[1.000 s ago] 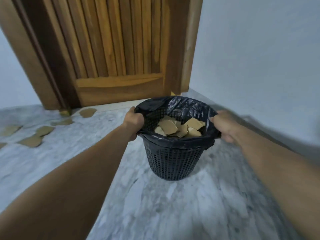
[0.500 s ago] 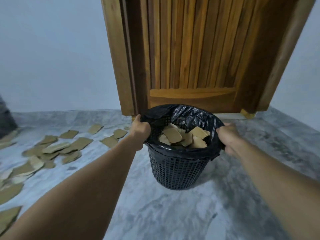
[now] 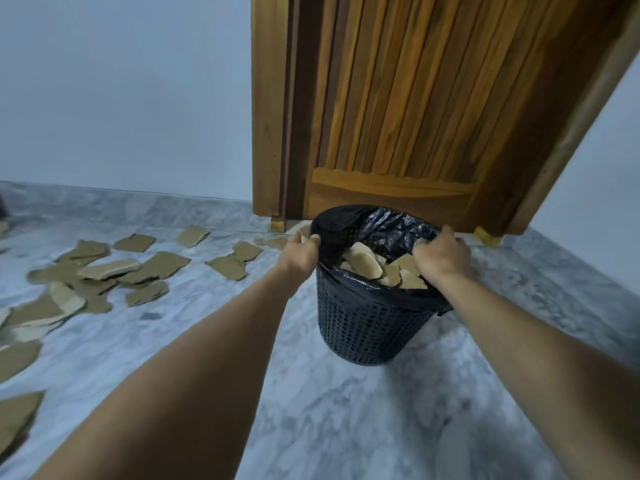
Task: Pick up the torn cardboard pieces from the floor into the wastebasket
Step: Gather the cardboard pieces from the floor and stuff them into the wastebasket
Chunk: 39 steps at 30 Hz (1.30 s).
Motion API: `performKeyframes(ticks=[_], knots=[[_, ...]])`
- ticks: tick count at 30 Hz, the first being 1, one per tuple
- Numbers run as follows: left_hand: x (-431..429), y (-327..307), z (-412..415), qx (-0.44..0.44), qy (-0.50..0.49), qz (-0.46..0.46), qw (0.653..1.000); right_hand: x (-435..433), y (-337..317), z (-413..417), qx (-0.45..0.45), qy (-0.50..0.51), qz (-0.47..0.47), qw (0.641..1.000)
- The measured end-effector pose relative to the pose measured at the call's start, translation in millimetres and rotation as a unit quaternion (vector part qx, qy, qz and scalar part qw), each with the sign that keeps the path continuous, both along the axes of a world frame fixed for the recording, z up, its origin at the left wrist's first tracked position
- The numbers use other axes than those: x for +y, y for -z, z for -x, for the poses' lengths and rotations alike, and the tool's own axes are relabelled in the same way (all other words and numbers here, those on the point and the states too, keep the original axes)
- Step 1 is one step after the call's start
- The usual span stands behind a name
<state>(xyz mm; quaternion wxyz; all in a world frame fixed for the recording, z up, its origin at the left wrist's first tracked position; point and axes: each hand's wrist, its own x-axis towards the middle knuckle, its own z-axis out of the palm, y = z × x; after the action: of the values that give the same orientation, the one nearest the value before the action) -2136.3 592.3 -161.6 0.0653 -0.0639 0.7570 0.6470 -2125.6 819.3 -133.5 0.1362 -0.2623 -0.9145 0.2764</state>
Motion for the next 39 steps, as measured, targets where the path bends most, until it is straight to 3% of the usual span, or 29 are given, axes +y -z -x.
performKeyframes(ticks=[6, 11, 16, 27, 35, 39], knots=[[-97, 3, -1, 0.060, -0.027, 0.162, 0.985, -126, -37, -2, 0.041, -0.099, -0.050, 0.993], [-176, 36, -3, 0.090, -0.042, 0.277, 0.956, -215, -1, 16, 0.068, -0.192, -0.088, 0.975], [-239, 72, 7, 0.081, -0.064, 0.342, 0.934, -261, 42, 60, 0.022, -0.262, -0.083, 0.961], [-297, 59, 80, 0.052, -0.001, 0.429, 0.902, -284, 55, 155, -0.112, -0.206, -0.016, 0.972], [-288, 153, 160, -0.028, 0.013, 0.477, 0.878, -259, 140, 272, -0.143, -0.148, 0.015, 0.978], [-275, 195, 206, 0.039, 0.042, 0.516, 0.854, -246, 181, 339, -0.139, -0.109, 0.013, 0.984]])
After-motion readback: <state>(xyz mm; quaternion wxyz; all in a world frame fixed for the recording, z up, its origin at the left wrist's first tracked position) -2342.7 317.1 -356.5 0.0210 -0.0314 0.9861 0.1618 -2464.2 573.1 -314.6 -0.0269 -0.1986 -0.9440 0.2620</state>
